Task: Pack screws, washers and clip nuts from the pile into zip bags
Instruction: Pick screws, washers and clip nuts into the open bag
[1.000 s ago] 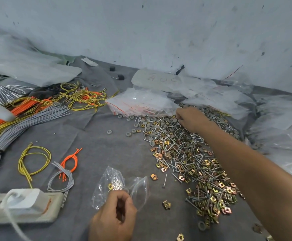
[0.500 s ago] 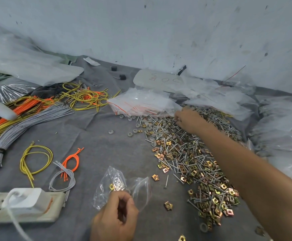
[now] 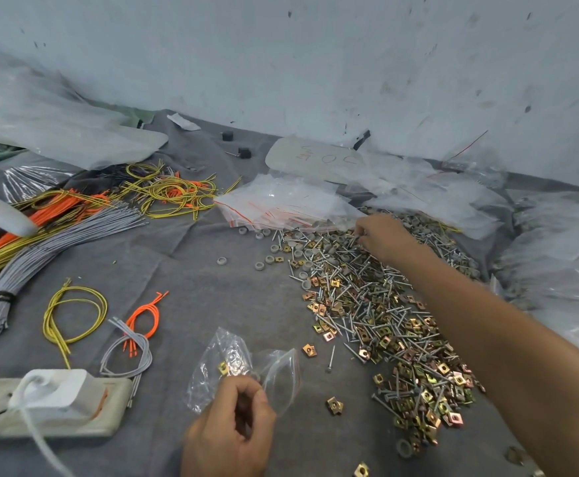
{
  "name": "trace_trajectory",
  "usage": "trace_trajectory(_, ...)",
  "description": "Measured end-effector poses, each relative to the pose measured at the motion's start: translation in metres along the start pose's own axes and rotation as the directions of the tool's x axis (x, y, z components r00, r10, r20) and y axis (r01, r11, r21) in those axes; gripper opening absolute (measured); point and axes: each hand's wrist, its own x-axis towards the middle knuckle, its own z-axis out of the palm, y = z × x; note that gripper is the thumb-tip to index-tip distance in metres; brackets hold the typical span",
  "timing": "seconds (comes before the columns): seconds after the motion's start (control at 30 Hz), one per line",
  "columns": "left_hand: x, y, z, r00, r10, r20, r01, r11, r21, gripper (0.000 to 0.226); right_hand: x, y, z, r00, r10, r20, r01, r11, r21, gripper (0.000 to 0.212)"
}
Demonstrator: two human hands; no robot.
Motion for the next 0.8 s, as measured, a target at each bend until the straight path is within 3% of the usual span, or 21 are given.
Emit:
trace_trajectory(0.07, -0.001, -0.001, 0.0, 1.0, -0.026, 0.002, 0.026, 1.0, -0.015, 0.013, -0.005, 0.0, -0.007, 0.999, 0.048, -0.019, -0.047, 0.997, 0.068, 0.006)
trace_trajectory(0.13, 0.0, -0.002, -0.001, 0.999, -0.041, 0.012, 0.041, 0.999, -0.03, 0.014, -0.019, -0.007, -0.019, 0.992, 0.119, -0.035, -0.107, 0.964, 0.243, 0.004)
trace_trajectory(0.23, 0.002, -0.002, -0.004, 0.997, -0.051, 0.052, 0.053, 0.997, -0.047, 0.018, -0.067, -0.032, -0.039, 0.988, 0.152, 0.029, -0.144, 0.837, 0.528, 0.006)
trace_trajectory(0.4, 0.0, -0.007, -0.006, 0.99, -0.088, 0.113, 0.095, 0.993, -0.065, 0.01, -0.176, -0.087, -0.052, 0.996, -0.03, 0.087, -0.056, 0.562, 0.825, 0.007)
trace_trajectory(0.47, 0.001, -0.008, -0.006, 0.988, -0.107, 0.111, 0.114, 0.991, -0.067, 0.009, -0.209, -0.111, -0.046, 0.991, -0.101, 0.083, -0.018, 0.52, 0.854, 0.008)
trace_trajectory(0.5, 0.001, -0.008, -0.007, 0.987, -0.118, 0.114, 0.127, 0.989, -0.078, 0.009, -0.221, -0.123, -0.04, 0.989, -0.121, 0.081, -0.003, 0.54, 0.842, 0.008)
trace_trajectory(0.63, 0.0, -0.006, -0.01, 0.986, -0.104, 0.133, 0.116, 0.989, -0.092, 0.008, -0.243, -0.156, -0.023, 0.987, -0.159, 0.019, 0.118, 0.801, 0.586, 0.012)
trace_trajectory(0.8, -0.003, -0.002, -0.015, 0.992, -0.047, 0.115, 0.06, 0.992, -0.115, 0.007, -0.243, -0.174, -0.022, 0.988, -0.125, 0.085, 0.075, 0.895, 0.441, 0.019)
